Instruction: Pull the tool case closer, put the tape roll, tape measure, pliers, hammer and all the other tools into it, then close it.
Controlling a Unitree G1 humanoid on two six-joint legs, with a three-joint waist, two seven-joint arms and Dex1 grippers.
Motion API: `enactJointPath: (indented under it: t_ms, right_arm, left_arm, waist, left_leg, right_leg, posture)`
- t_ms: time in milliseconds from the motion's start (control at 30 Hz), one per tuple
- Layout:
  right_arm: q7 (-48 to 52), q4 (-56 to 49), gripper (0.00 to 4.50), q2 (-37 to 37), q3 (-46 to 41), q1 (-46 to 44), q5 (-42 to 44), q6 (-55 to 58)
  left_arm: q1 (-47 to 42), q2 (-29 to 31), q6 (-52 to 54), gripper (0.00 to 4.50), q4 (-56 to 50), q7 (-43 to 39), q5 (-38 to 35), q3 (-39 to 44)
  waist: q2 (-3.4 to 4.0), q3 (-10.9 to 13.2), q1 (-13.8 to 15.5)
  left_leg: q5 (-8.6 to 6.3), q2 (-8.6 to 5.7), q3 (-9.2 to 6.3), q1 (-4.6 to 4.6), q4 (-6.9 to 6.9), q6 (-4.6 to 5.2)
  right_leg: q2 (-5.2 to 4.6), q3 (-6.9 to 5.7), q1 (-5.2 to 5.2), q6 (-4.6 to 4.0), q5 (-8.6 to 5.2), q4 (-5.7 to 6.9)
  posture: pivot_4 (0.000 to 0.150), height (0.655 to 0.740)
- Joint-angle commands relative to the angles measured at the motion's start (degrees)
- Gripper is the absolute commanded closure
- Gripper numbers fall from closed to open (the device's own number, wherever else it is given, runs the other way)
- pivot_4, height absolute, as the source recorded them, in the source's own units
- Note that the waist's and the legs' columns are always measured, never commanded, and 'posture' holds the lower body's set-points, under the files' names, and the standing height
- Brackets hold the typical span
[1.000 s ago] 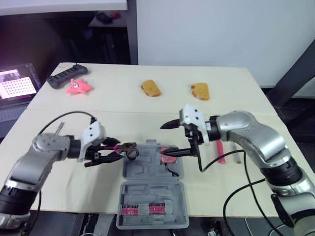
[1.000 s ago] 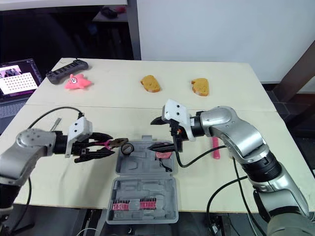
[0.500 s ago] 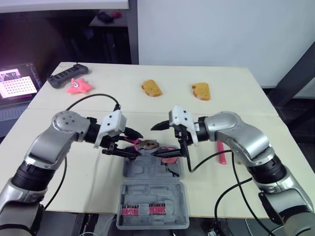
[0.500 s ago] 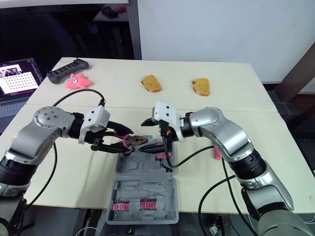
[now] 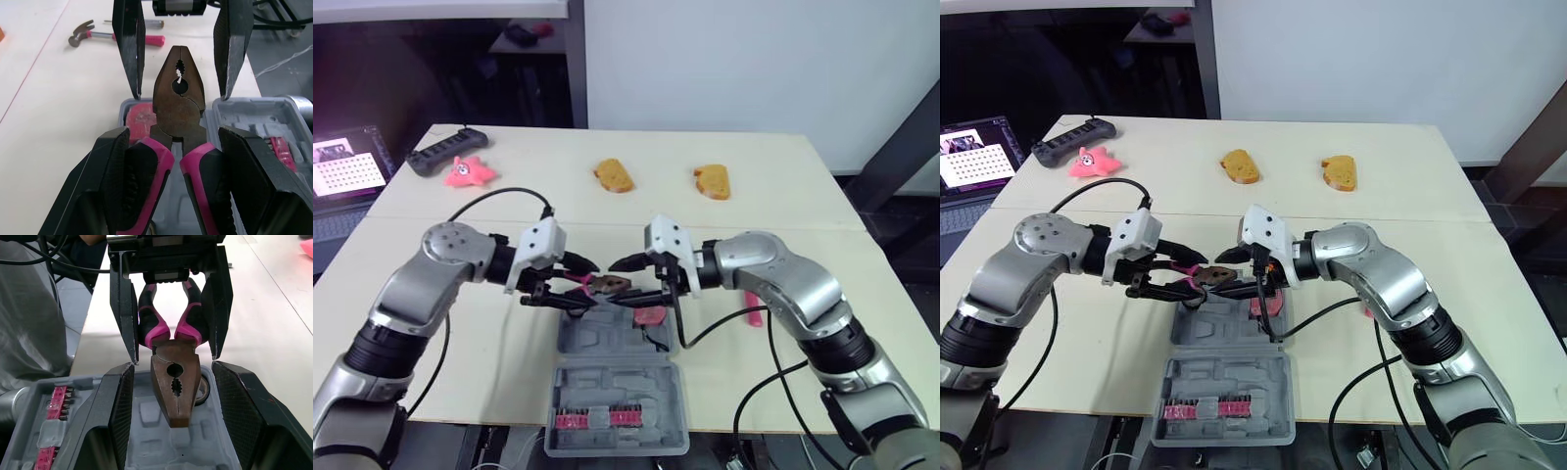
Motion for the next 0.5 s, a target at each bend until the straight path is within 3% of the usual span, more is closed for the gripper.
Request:
enactJointPath:
  t_ms: [33, 67, 167, 233, 500]
  right_arm:
    - [-0.5, -2.1, 1.84, 0.53, -1.58, 0.2, 0.73, 0.2]
    - [-0.68, -2.19, 1.84, 0.72, -1.71, 0.3, 1.03, 0.46]
    - [-1.11, -2.68, 2.63, 1.03, -1.92, 0.64, 1.56, 1.13]
    - [-1.44, -3.0, 3.52, 0.86, -1.87, 1.04, 1.36, 1.29]
    - [-2.65, -3.37, 3.56, 1.44, -2.92, 1.5, 2.23, 1.44]
  left_arm:
    - [-1.3, -0.42, -1.31, 2.1, -1.16, 0.21, -0.55, 1.34]
    - [-1.4, -0.57, -1.27, 2.1, -1.11, 0.23, -0.48, 1.27]
    - [-1.41, -1.08, -0.89, 2.1, -1.14, 0.4, -0.8, 1.33]
    - [-1.1, -1.05, -0.84, 2.1, -1.44, 0.3, -0.82, 1.29]
    - [-1.1, -1.4, -0.08, 2.1, -1.72, 0.83, -1.37, 1.62]
  waist:
    - [0.0, 0.0, -0.01]
    - [0.0, 0.0, -0.04]
    - [0.0, 0.0, -0.03]
    - [0.0, 0.0, 0.0]
    - [0.0, 0.0, -0.01]
  left_leg:
    - [0.0, 0.0, 0.0, 0.0, 0.0, 0.0]
    - [0.0, 0.0, 0.0, 0.0, 0.0, 0.0]
    - [0.0, 0.0, 0.0, 0.0, -0.01, 0.0]
    - [0.0, 0.0, 0.0, 0.0, 0.0, 0.0]
    - [0.0, 0.0, 0.0, 0.0, 0.0, 0.0]
  right_leg:
    - [0.0, 0.0, 0.0, 0.0, 0.0, 0.0]
    - [0.0, 0.0, 0.0, 0.0, 0.0, 0.0]
    - [0.0, 0.0, 0.0, 0.0, 0.0, 0.0]
    - [0.0, 0.0, 0.0, 0.0, 0.0, 0.0]
    - [0.0, 0.0, 0.0, 0.0, 0.0, 0.0]
  posture:
    - [0.15, 0.715]
    - [0.15, 0.715]
    - [0.15, 0.715]
    - [0.15, 0.715]
    - [0.15, 0.715]
